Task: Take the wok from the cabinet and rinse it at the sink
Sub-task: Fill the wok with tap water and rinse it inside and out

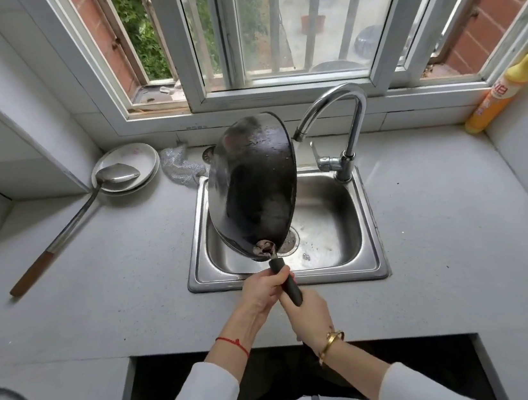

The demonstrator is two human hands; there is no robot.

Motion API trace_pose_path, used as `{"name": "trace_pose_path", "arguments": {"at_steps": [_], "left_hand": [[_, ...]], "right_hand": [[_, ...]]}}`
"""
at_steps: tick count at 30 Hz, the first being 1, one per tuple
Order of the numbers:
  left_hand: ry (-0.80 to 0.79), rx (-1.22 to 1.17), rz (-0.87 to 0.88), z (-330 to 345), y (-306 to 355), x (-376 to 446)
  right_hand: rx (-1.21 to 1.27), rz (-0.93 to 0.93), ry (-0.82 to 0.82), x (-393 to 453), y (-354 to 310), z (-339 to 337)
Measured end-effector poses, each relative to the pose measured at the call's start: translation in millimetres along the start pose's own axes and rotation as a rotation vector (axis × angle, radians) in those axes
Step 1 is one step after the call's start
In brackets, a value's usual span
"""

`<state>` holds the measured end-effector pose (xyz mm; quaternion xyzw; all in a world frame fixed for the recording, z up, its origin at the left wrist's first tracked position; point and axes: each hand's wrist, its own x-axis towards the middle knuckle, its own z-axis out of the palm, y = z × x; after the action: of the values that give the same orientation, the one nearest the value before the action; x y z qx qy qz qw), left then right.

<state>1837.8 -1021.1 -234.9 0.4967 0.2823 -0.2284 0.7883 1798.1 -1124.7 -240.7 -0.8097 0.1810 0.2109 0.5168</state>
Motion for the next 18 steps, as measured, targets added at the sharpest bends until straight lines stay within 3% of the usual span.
{"name": "trace_pose_path", "arguments": {"at_steps": [7, 18], "left_hand": [[0.088, 0.140, 0.050, -1.2, -11.5, 4.4], [0.196, 0.336, 0.128, 12.2, -10.2, 14.5]], "right_hand": [[0.003, -0.002, -0.052, 11.5, 10.1, 2.9], [0.379, 0.171, -0.192, 10.5, 2.0, -5.5]]}}
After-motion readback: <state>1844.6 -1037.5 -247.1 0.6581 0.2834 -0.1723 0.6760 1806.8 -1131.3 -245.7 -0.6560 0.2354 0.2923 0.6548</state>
